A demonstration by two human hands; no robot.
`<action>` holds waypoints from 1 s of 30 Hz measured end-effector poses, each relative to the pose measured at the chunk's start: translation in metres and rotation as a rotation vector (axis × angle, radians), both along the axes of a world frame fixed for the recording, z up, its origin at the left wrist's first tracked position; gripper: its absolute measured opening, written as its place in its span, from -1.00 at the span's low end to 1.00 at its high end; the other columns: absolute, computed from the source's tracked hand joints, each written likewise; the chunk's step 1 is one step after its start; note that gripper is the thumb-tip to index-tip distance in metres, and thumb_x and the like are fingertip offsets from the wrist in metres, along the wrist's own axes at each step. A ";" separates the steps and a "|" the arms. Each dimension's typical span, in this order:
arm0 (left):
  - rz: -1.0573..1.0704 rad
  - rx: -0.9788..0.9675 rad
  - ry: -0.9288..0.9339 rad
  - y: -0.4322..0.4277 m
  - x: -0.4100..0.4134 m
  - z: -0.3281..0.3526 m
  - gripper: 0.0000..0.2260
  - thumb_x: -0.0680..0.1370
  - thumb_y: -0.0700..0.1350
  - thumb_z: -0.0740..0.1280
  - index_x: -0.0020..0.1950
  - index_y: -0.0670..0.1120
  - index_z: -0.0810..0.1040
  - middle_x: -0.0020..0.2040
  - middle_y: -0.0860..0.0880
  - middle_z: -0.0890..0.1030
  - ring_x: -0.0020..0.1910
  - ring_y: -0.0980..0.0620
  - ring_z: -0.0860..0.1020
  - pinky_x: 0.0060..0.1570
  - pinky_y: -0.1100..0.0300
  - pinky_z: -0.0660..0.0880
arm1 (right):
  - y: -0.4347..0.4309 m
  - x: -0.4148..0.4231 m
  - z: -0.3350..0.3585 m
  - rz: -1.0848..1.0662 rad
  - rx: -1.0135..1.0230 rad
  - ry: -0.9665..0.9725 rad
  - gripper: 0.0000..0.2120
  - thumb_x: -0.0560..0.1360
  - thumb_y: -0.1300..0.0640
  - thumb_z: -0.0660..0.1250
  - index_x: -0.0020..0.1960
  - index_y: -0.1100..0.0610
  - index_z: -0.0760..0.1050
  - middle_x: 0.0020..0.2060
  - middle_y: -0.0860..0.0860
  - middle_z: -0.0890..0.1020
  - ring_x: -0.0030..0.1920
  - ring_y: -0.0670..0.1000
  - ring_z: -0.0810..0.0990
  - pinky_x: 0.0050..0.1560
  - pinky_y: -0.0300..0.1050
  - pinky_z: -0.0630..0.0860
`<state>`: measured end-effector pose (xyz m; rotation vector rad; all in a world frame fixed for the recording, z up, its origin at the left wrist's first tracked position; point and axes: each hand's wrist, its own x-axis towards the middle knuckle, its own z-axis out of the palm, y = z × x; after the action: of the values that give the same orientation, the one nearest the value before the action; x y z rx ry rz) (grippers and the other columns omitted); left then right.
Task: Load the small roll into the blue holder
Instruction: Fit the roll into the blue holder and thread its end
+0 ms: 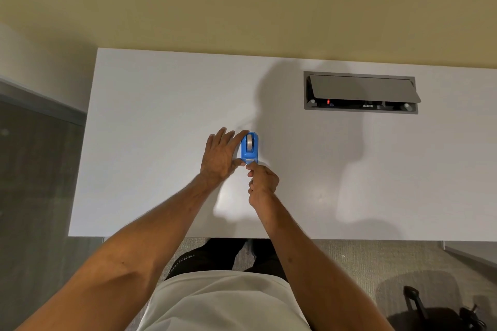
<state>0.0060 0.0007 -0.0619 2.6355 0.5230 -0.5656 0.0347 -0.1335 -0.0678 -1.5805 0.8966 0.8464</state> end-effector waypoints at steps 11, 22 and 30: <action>0.016 -0.039 -0.003 -0.001 0.001 0.006 0.04 0.31 0.55 -0.17 0.72 0.09 0.08 0.67 -0.09 0.28 0.70 -0.20 0.15 0.67 -0.21 0.13 | -0.001 0.001 -0.007 0.013 -0.013 -0.012 -0.82 0.48 0.14 0.52 -0.25 0.10 0.57 -0.35 0.01 0.59 -0.42 -0.03 0.42 -0.32 -0.15 0.42; -0.033 -0.027 0.033 0.005 0.000 0.004 -0.09 0.52 0.00 0.49 0.72 0.12 -0.01 0.67 -0.10 0.26 0.70 -0.21 0.15 0.66 -0.23 0.15 | 0.002 0.003 -0.013 -0.005 -0.005 -0.038 -0.79 0.51 0.13 0.50 0.05 0.27 0.66 -0.28 0.05 0.63 -0.45 -0.03 0.39 -0.35 -0.16 0.40; 0.003 -0.076 0.005 -0.001 -0.001 0.004 -0.12 0.49 -0.16 0.39 0.72 0.10 0.02 0.65 -0.13 0.30 0.68 -0.22 0.20 0.64 -0.17 0.22 | 0.002 -0.003 -0.016 -0.016 -0.013 -0.067 -0.78 0.53 0.16 0.48 0.06 0.33 0.63 -0.33 0.06 0.61 -0.49 -0.03 0.36 -0.39 -0.21 0.37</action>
<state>0.0051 -0.0007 -0.0577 2.5618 0.4977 -0.5802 0.0318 -0.1312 -0.0833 -1.6019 0.8678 0.7733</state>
